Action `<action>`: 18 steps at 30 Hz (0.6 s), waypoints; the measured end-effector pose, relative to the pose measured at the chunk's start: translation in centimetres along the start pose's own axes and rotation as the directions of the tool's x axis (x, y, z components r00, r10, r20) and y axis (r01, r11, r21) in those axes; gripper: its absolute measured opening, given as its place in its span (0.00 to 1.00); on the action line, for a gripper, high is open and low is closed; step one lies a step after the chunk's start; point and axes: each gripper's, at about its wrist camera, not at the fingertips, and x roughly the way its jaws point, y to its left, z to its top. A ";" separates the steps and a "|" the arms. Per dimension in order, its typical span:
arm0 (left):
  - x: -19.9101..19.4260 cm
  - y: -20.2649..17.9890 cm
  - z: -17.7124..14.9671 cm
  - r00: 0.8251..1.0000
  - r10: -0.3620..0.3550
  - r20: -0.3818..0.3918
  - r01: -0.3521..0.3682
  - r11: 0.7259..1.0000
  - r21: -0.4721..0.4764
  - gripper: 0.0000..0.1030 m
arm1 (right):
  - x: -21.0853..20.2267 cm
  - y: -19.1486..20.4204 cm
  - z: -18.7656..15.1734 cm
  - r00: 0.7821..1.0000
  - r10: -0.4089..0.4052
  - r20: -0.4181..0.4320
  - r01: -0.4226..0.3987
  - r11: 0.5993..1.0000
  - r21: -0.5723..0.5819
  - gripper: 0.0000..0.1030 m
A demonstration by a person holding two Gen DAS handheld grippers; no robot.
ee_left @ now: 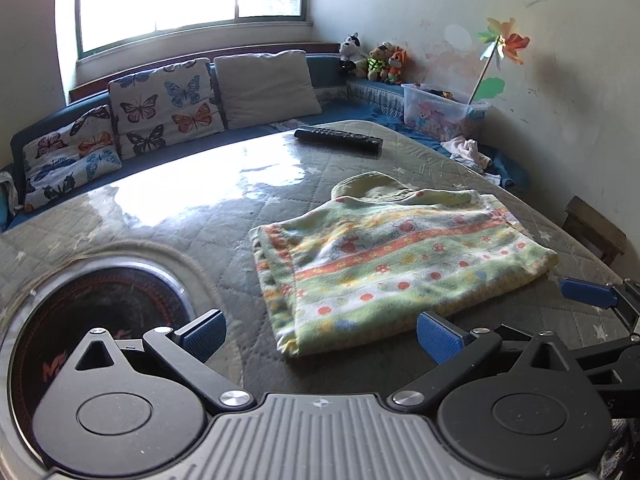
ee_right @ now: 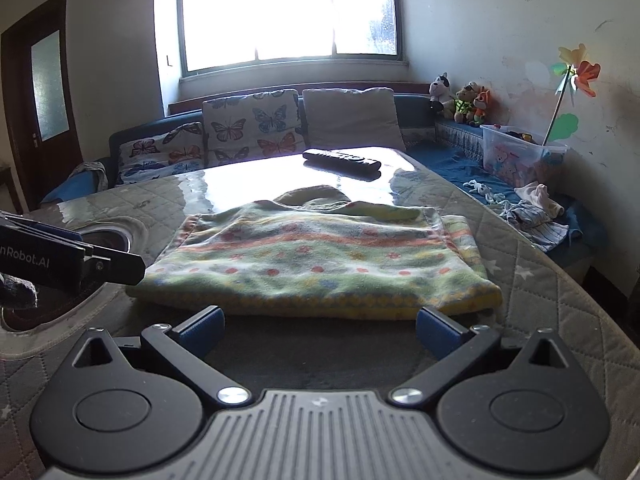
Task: Fold clothes
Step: 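Press the folded shirt flat with both grippers open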
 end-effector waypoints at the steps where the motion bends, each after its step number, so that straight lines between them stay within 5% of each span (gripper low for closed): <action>1: -0.2 0.1 -0.3 1.000 0.001 -0.001 -0.001 1.000 -0.003 1.00 | -0.2 0.2 -0.1 1.000 0.000 0.002 0.000 1.000 0.000 1.00; 18: -3.6 1.0 -4.7 0.998 0.058 -0.004 -0.058 0.997 0.051 1.00 | -3.0 3.7 -2.7 1.000 -0.018 0.002 0.018 1.000 0.003 1.00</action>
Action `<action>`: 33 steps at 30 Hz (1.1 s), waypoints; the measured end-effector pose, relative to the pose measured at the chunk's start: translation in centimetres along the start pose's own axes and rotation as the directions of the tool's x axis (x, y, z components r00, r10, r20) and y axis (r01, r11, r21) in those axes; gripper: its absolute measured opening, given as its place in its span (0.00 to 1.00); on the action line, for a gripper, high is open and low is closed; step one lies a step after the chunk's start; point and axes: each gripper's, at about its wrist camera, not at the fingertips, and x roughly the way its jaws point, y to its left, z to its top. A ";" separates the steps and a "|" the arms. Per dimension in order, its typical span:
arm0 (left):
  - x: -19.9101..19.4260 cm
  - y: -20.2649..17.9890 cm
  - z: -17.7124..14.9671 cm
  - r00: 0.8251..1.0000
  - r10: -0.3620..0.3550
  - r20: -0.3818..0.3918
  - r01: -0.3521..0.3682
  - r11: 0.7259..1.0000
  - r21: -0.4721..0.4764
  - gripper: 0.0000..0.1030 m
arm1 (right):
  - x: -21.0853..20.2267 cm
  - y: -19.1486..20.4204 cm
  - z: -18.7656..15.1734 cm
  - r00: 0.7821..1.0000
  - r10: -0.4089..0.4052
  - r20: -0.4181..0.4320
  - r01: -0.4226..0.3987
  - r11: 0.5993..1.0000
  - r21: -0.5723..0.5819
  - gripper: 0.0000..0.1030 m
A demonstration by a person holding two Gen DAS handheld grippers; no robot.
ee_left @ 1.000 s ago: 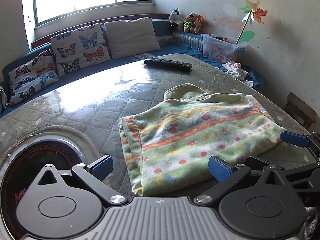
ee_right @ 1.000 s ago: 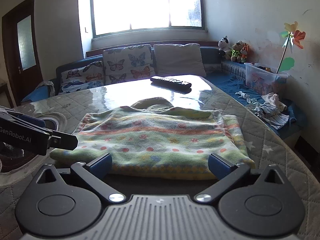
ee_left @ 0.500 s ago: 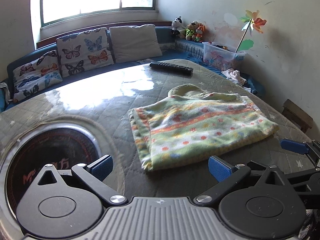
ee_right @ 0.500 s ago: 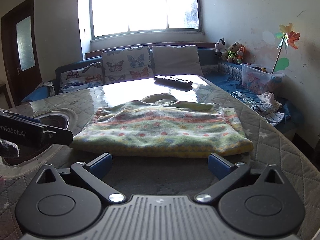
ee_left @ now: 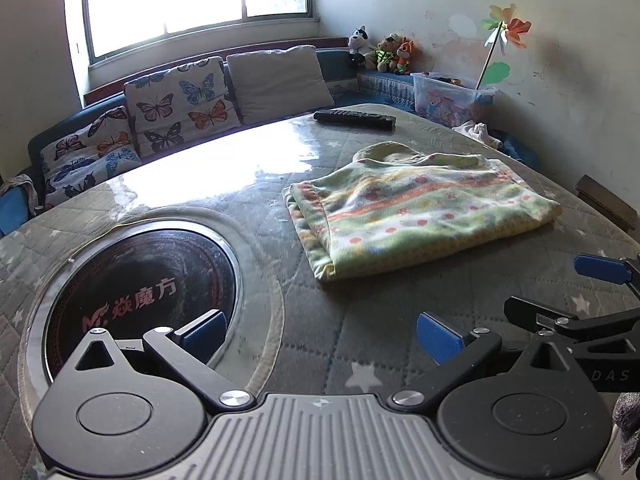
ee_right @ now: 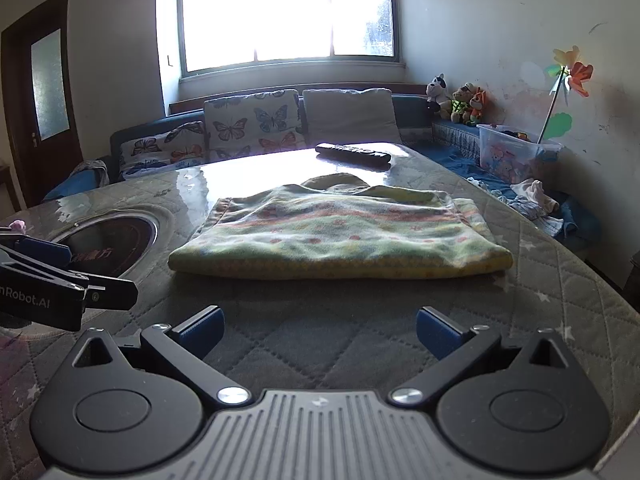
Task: Fold clothes
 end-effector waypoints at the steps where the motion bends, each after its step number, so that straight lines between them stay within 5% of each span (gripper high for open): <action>1: -0.2 -0.1 -0.2 1.000 0.000 0.002 0.000 1.000 0.002 1.00 | -0.2 0.1 -0.1 1.000 -0.001 0.001 0.001 1.000 -0.002 1.00; 33: -2.0 -2.4 -3.2 0.999 0.047 0.000 -0.047 0.998 0.039 1.00 | -2.3 0.4 -1.8 0.999 -0.029 -0.029 0.028 0.999 -0.016 1.00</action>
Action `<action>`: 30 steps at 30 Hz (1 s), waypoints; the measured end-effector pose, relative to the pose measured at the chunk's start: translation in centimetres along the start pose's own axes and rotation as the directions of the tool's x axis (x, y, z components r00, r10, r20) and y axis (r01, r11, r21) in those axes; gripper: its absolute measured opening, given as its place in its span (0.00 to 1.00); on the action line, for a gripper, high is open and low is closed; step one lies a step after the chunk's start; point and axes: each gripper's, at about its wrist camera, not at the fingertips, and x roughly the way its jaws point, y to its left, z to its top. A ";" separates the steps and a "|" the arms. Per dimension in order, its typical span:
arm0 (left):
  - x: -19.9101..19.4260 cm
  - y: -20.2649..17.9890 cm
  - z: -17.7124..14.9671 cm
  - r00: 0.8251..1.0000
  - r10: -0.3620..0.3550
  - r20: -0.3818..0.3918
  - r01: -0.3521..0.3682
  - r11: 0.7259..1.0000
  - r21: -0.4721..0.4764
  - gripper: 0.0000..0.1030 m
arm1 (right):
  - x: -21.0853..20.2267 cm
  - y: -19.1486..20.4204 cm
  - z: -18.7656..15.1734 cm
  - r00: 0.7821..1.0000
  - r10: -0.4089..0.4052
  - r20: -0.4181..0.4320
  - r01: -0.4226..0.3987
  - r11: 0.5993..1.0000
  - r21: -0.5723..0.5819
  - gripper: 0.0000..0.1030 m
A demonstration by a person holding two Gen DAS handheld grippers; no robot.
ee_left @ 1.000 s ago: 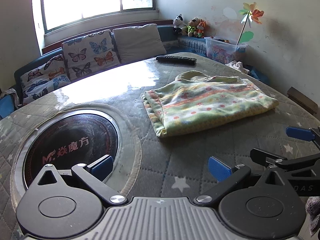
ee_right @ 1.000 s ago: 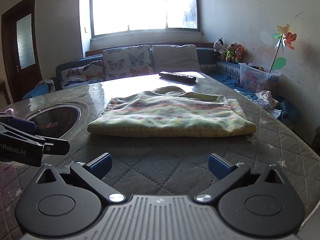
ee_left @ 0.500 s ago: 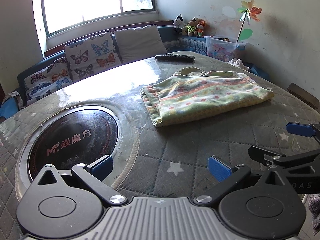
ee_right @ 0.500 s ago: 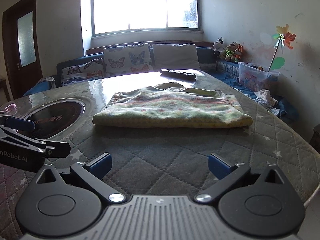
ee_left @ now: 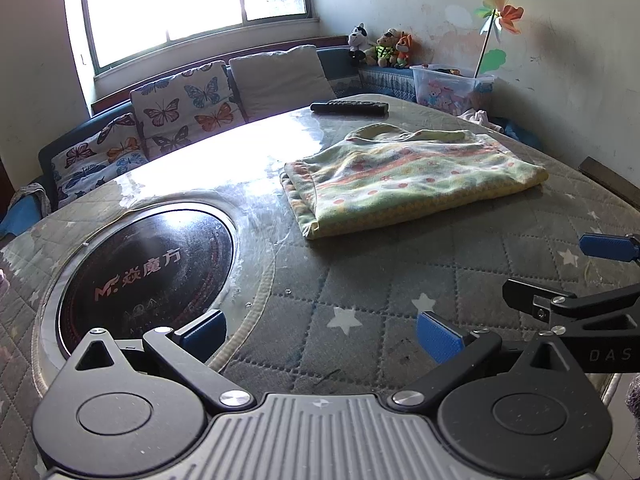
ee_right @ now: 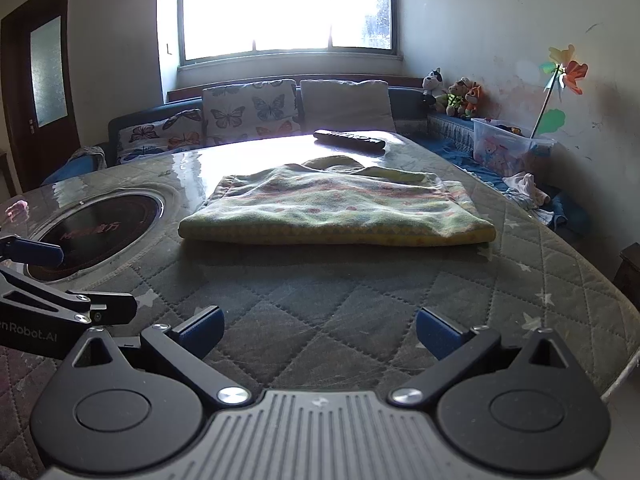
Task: Fold clothes
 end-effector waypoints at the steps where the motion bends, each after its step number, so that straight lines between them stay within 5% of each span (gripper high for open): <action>1: 0.0 0.0 0.0 1.000 0.001 0.000 -0.001 1.000 0.000 1.00 | -0.1 0.0 0.0 1.000 -0.001 0.000 0.001 1.000 0.001 1.00; 30: -0.5 0.0 -1.5 1.000 0.004 -0.017 -0.004 1.000 -0.005 1.00 | -0.8 0.6 -0.5 1.000 -0.012 -0.028 0.012 1.000 -0.020 1.00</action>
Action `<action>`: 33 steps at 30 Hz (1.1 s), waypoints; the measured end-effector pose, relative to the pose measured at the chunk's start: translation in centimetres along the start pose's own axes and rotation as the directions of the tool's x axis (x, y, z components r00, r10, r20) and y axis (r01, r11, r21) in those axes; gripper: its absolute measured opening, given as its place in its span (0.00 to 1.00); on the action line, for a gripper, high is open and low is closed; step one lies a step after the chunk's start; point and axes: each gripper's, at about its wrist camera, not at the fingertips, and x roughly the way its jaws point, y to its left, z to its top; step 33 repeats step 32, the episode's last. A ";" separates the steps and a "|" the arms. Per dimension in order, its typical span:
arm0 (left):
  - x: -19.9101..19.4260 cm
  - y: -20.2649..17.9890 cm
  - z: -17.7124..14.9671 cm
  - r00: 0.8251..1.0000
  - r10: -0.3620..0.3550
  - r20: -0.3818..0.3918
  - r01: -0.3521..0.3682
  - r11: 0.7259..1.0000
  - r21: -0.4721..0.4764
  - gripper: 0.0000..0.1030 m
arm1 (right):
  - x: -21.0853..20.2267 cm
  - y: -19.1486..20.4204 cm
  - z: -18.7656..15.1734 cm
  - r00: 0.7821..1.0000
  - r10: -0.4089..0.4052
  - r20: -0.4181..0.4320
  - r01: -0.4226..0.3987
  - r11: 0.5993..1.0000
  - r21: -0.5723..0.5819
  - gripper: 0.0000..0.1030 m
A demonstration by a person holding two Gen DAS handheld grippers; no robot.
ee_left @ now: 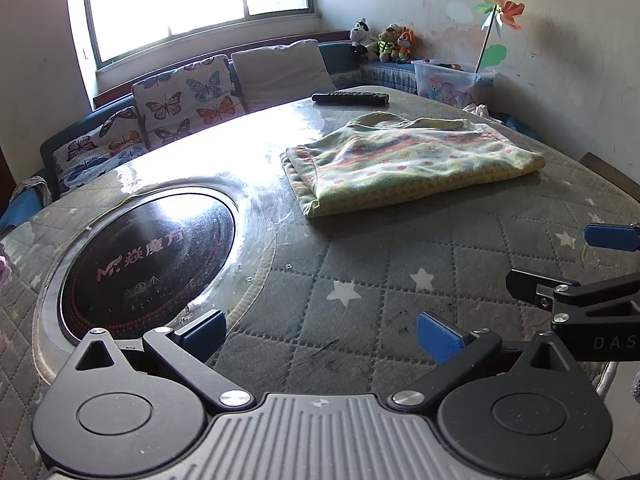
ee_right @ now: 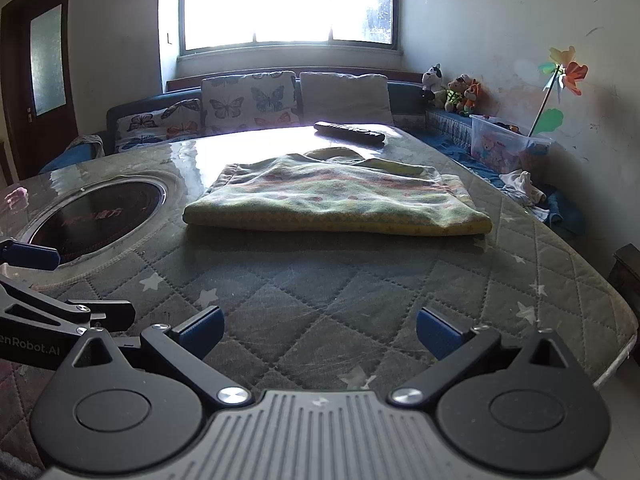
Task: Fold clothes
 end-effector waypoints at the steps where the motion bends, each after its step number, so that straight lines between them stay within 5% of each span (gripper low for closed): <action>1: 0.0 0.0 0.0 1.000 0.001 -0.001 -0.001 1.000 0.000 1.00 | 0.0 0.0 0.0 1.000 0.000 -0.002 0.000 1.000 -0.001 1.00; 33: 3.2 0.9 1.9 1.000 -0.006 -0.024 0.007 1.000 0.015 1.00 | 4.1 -0.5 1.9 0.999 -0.018 -0.039 0.017 1.000 -0.009 1.00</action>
